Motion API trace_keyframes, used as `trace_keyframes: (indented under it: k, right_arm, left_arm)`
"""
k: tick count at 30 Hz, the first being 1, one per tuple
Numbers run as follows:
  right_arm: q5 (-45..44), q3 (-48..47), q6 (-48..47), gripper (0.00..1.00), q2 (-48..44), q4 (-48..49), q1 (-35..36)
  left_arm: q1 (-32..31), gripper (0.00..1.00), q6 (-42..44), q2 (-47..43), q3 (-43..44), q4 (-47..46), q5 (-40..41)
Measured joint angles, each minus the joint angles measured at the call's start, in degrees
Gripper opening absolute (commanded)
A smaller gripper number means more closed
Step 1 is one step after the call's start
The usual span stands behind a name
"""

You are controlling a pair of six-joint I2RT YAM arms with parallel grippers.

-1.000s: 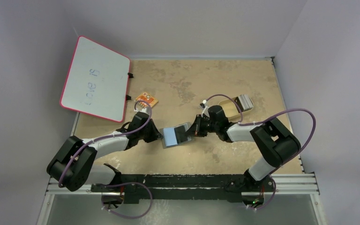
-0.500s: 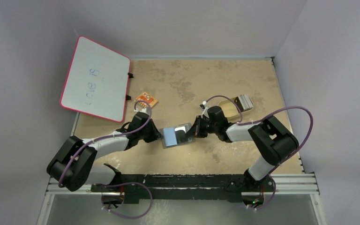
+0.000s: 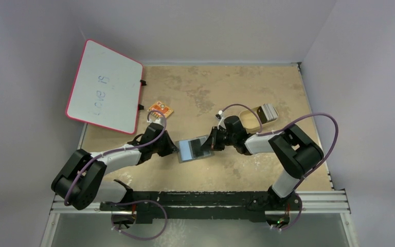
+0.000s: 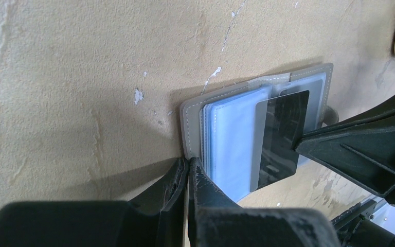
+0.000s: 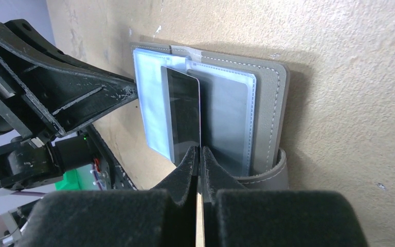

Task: Put the credit cards into the card holder
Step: Insert the credit card into the card holder.

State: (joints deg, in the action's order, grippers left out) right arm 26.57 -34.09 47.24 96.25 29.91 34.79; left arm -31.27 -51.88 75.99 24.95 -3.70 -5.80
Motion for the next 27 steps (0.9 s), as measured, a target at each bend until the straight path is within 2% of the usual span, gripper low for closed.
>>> trace_keyframes:
  k: [13, 17, 27]
  right_arm:
    - [-0.07, -0.81, 0.85, 0.0, 0.72, 0.9, 1.09]
    - [-0.13, -2.54, 1.14, 0.09, 2.54, 0.81, 2.73]
    - [-0.5, -5.68, 0.52, 0.19, 3.89, -2.16, 4.72]
  left_arm:
    - [0.0, 0.0, -0.02, 0.0, 0.0, -0.04, -0.07]
    - [0.0, 0.0, -0.04, 0.0, 0.0, -0.04, -0.09]
    - [0.0, 0.0, -0.09, 0.0, -0.07, -0.11, -0.39]
